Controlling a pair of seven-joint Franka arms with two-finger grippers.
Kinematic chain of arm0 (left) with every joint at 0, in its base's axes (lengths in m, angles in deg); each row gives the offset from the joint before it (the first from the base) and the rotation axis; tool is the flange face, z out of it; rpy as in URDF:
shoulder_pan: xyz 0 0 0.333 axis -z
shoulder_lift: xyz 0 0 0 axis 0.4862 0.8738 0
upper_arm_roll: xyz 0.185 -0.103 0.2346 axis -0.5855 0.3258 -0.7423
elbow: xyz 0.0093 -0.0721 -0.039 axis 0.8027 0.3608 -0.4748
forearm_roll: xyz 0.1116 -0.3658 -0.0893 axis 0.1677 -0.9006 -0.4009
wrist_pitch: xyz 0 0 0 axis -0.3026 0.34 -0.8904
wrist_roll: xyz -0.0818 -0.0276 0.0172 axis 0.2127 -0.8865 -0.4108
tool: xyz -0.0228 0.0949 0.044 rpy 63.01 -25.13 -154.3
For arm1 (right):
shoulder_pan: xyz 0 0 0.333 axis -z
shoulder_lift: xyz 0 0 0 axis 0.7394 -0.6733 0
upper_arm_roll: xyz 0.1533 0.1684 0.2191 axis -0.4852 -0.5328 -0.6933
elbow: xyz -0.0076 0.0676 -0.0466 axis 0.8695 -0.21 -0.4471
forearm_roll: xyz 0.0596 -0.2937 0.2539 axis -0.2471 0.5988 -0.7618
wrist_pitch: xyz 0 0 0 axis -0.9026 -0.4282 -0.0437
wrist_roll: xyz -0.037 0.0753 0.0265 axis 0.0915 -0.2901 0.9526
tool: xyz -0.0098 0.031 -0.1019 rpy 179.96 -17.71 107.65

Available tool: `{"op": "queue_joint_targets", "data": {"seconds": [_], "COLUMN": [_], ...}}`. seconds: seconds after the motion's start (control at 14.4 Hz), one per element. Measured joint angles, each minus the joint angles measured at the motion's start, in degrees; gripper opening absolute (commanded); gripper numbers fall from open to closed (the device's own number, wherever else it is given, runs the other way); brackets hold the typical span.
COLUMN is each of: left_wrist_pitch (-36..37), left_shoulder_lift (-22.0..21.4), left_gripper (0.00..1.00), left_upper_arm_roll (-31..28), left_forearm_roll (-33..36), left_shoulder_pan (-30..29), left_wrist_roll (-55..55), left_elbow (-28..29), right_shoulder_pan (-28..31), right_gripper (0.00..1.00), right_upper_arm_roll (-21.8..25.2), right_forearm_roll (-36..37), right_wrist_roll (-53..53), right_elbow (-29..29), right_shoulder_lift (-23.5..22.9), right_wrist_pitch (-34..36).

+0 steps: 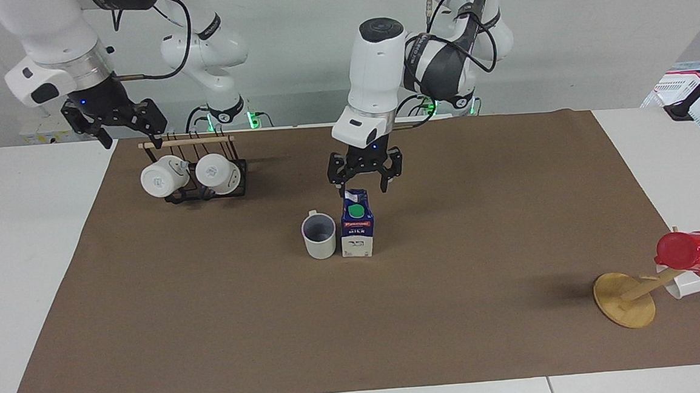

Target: Place cup and milk on table

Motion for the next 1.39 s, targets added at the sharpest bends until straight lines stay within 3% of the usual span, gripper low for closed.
{"op": "queue_joint_targets", "data": {"seconds": [0.35,0.97,1.39], "left_wrist_pitch": [4.0,10.0,13.1], "left_shoulder_lift": [-3.1,-8.1,-10.3], "left_gripper": [1.0,1.0,1.0], "left_upper_arm_roll": [-0.7,-1.1,-1.1], "left_forearm_roll": [0.0,-0.1,-0.8], "left_shoulder_pan": [-9.3,-33.6,-38.6], "left_wrist_roll": [-6.3,-39.1,-43.5], "left_elbow": [1.5,5.4,4.4], "right_shoulder_pan": [0.0,0.0,0.0], "right_gripper": [1.0,1.0,1.0], "right_upper_arm_roll": [0.0,0.0,0.0], "right_forearm_roll": [0.0,0.0,0.0], "right_wrist_roll": [0.0,0.0,0.0], "right_elbow": [0.0,0.0,0.0], "right_shoulder_lift": [0.0,0.0,0.0], "right_wrist_pitch": [0.0,0.0,0.0]}}
